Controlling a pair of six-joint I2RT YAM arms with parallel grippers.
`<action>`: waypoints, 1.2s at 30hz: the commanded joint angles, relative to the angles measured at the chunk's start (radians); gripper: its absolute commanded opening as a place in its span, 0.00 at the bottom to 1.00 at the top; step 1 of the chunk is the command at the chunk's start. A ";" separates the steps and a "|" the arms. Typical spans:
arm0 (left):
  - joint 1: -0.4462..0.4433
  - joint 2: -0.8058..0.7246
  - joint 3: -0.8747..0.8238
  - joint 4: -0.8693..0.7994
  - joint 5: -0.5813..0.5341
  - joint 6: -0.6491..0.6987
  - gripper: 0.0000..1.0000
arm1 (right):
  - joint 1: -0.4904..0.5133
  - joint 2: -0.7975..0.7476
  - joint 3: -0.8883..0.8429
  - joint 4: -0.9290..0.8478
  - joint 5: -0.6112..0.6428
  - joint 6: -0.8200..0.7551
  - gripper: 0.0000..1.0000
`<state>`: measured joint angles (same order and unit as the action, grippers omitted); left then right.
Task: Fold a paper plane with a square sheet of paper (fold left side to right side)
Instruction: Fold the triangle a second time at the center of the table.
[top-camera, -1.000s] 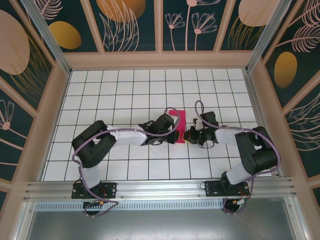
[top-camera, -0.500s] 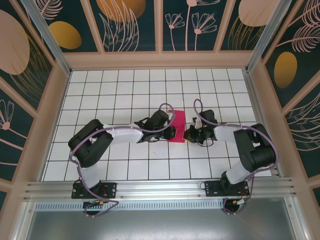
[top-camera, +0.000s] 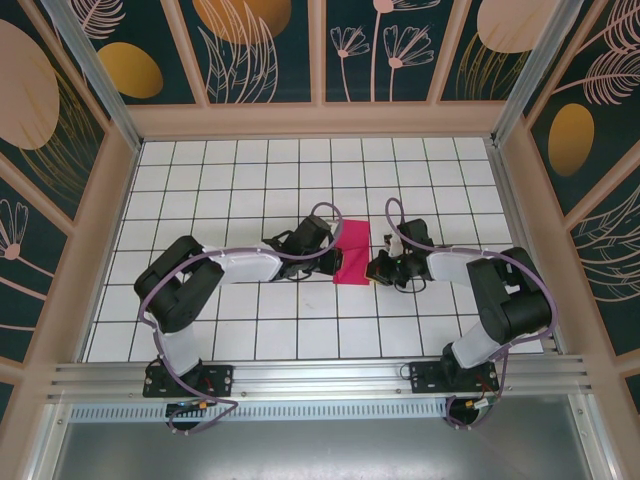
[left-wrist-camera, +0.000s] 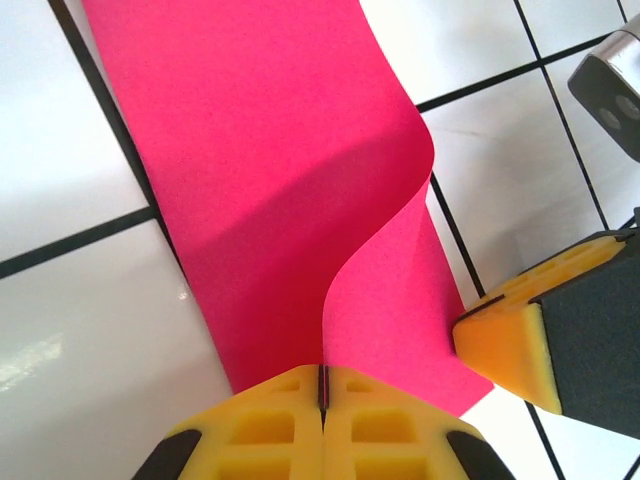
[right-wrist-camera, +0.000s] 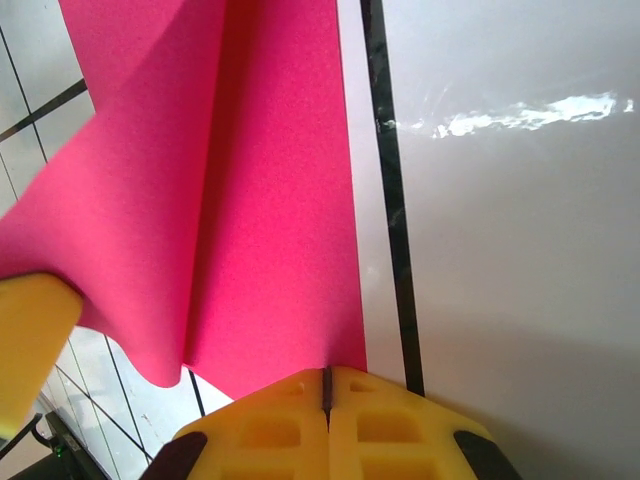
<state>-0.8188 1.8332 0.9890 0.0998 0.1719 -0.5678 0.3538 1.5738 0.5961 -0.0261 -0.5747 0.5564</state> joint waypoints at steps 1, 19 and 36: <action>0.011 0.002 0.017 -0.030 -0.022 0.040 0.01 | 0.016 0.043 -0.004 -0.070 0.079 -0.016 0.04; 0.017 0.054 0.057 -0.040 -0.057 0.059 0.01 | 0.016 0.053 -0.001 -0.074 0.079 -0.024 0.03; 0.018 0.096 0.085 -0.052 -0.075 0.064 0.00 | 0.017 0.055 0.002 -0.083 0.085 -0.032 0.04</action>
<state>-0.8097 1.9133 1.0508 0.0677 0.1181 -0.5240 0.3584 1.5848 0.6083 -0.0315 -0.5728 0.5484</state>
